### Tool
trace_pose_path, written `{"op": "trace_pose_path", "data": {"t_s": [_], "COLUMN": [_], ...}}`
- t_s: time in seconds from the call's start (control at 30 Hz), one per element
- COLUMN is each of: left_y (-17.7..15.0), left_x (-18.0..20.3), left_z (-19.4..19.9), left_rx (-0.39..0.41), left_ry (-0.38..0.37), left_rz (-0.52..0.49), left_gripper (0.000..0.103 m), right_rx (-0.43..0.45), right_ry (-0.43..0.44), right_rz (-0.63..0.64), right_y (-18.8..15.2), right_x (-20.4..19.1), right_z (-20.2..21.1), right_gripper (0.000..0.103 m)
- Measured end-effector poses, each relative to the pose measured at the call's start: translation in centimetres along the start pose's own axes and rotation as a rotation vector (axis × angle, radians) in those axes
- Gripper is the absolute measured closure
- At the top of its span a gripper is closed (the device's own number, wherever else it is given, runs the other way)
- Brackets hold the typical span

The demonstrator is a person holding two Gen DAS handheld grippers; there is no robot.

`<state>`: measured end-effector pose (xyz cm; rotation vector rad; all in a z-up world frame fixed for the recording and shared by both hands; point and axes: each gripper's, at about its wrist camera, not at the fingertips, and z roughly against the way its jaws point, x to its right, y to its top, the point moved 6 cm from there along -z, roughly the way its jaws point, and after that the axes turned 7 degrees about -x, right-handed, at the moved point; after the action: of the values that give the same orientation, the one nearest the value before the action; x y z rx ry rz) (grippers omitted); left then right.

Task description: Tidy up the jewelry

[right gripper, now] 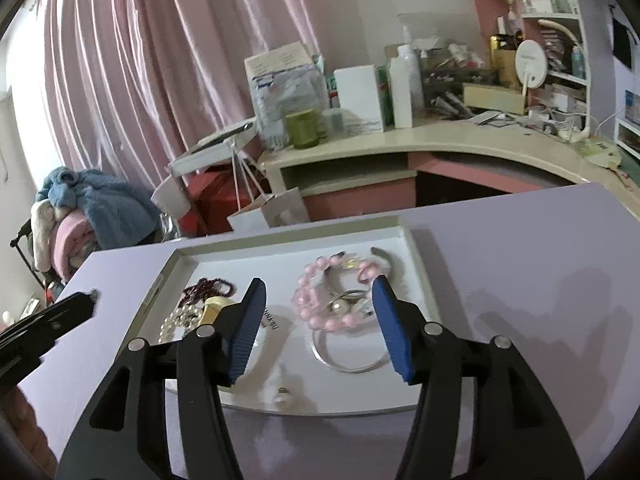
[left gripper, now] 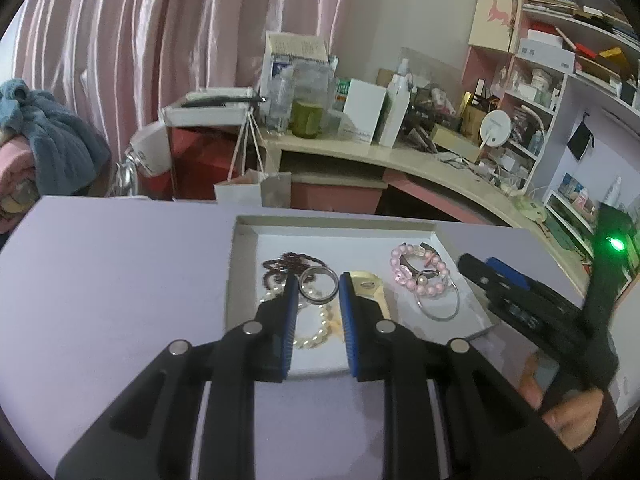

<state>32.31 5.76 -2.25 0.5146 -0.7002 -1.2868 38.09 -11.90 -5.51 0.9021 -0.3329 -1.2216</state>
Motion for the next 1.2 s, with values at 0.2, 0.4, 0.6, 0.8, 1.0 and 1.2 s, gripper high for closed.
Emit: {"op": "trace_pose_path", "data": {"t_s": [0.2,0.4,0.6,0.8,1.0,1.2], "left_y": [1.5,1.5,1.4,1.6,1.1,-0.4], "left_x": [1.1,0.6,0.6,0.0,-1.5,-2.6], "left_z": [-4.3,-7.4,-7.5,-4.6,0.4,4.9], "left_rx": [-0.024,-0.063,-0.069,-0.024,0.06,0.14], "left_ry": [0.002,0.016,0.006,-0.02,-0.029,-0.023], "left_rz": [-0.012,0.013,0.015,0.03,0.058,0.09], "left_gripper": [0.082,0.082,0.064,0.038,0.019,0.004], "right_rx": [0.024,0.032,0.042,0.072,0.101,0.11], "right_ry": [0.009,0.022,0.017,0.002,-0.002,0.001], "right_rz": [0.0,0.011,0.029,0.034,0.055,0.103], "right_y": [0.0,0.1,0.1,0.8,1.1,0.1], "right_x": [0.8,0.9,0.5,0.2,-0.3,-1.5], "right_z": [0.7,1.1,1.5,2.9,5.2,7.3], "right_gripper": [0.04,0.04,0.036,0.018,0.006,0.002]}}
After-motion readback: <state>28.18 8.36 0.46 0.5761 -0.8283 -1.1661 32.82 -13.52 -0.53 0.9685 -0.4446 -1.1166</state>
